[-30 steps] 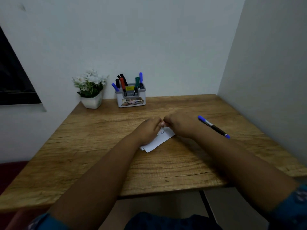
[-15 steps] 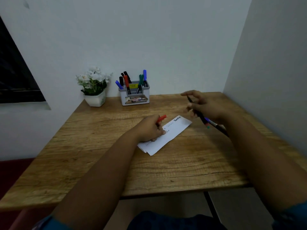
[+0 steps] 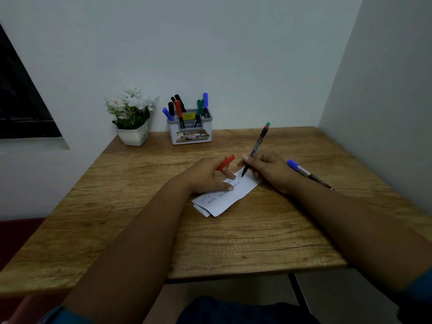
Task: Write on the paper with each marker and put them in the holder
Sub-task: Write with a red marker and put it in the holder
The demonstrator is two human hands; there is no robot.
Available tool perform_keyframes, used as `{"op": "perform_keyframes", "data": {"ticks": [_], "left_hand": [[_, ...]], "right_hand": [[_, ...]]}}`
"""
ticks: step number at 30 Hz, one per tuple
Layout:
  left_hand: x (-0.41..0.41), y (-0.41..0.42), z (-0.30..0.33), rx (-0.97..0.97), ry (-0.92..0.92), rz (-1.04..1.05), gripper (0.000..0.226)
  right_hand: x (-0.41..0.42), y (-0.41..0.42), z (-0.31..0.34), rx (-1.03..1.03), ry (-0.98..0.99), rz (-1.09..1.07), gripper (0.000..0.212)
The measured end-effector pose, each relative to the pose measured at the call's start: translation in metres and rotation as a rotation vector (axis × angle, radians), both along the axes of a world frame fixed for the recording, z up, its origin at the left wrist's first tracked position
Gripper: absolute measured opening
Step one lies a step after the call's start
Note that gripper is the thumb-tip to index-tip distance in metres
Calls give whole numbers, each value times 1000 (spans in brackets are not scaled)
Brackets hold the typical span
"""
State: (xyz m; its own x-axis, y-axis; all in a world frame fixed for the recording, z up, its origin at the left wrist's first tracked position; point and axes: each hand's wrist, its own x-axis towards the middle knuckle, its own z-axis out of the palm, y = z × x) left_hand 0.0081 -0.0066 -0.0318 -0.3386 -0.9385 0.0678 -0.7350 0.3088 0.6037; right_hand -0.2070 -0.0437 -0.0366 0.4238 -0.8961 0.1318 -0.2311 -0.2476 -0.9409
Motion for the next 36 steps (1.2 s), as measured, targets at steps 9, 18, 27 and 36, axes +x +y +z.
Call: {"op": "perform_keyframes", "data": {"ticks": [9,18,27,36], "left_hand": [[4,-6,-1,122,-18,-66,86],[6,-10,0,127,-78,-39,76],[6,-12,-2,134,-101,-66,81],[5,-12,-1,133,-94,-51,75]], "right_hand": [[-10,-10,-2,-71,105,94,23],[-6,1,1,-297,344,37,9],[-5,-1,0,-274,323,3,8],[-6,-4,-2,-219,263,7,9]]}}
